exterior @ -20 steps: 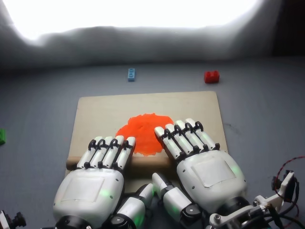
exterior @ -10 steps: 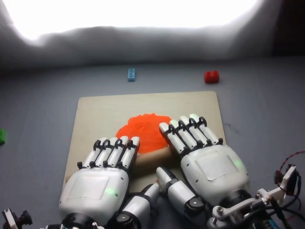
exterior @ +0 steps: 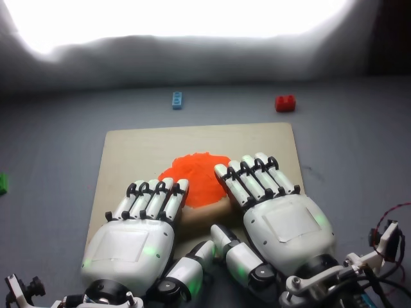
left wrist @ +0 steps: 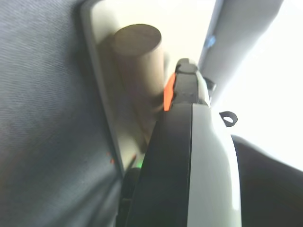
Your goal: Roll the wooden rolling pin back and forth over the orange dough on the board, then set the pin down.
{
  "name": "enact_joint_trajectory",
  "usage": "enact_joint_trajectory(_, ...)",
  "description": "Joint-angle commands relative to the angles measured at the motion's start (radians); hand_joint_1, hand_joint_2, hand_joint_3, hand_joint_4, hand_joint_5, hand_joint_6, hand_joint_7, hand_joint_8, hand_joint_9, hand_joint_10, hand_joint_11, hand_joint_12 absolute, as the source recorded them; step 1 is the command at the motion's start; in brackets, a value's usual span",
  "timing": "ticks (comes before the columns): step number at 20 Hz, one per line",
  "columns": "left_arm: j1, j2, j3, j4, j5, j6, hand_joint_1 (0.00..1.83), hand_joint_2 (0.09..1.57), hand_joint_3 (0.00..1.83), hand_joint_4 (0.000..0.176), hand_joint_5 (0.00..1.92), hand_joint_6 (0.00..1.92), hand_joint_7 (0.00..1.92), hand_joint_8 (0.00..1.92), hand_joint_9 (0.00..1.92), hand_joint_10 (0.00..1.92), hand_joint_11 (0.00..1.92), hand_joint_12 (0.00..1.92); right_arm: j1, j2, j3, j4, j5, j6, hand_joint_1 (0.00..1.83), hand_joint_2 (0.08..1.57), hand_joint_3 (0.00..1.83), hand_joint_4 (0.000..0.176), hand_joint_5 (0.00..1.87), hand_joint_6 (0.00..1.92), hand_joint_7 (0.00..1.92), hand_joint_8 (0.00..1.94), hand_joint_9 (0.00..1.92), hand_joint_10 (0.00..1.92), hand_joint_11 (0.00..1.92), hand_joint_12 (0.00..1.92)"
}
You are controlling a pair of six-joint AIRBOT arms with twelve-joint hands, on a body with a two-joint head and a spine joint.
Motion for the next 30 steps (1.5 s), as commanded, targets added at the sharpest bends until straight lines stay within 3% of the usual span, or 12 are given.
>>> enact_joint_trajectory(1, -0.007, -0.004, 0.007, 0.064, -0.086, 0.002, 0.0, 1.41, 0.0, 0.0, 0.0, 0.0, 0.0, 0.0, 0.0, 0.0, 0.01, 0.02, 0.011, -0.001, 0.005, -0.077, 0.08, 0.004, 0.0, 1.47, 0.06, 0.0, 0.06, 0.02, 0.05, 0.0, 0.02, 0.01, 0.0, 0.0)
enact_joint_trajectory(30, -0.067, -0.016, 0.089, 0.02, -0.029, 0.008, 0.0, 1.41, 0.0, 0.0, 0.0, 0.0, 0.0, 0.0, 0.0, 0.0, 0.02, 0.01, 0.053, -0.01, 0.134, -0.076, 0.03, 0.048, 0.0, 1.48, 0.04, 0.0, 0.07, 0.02, 0.05, 0.0, 0.01, 0.0, 0.0, 0.0)
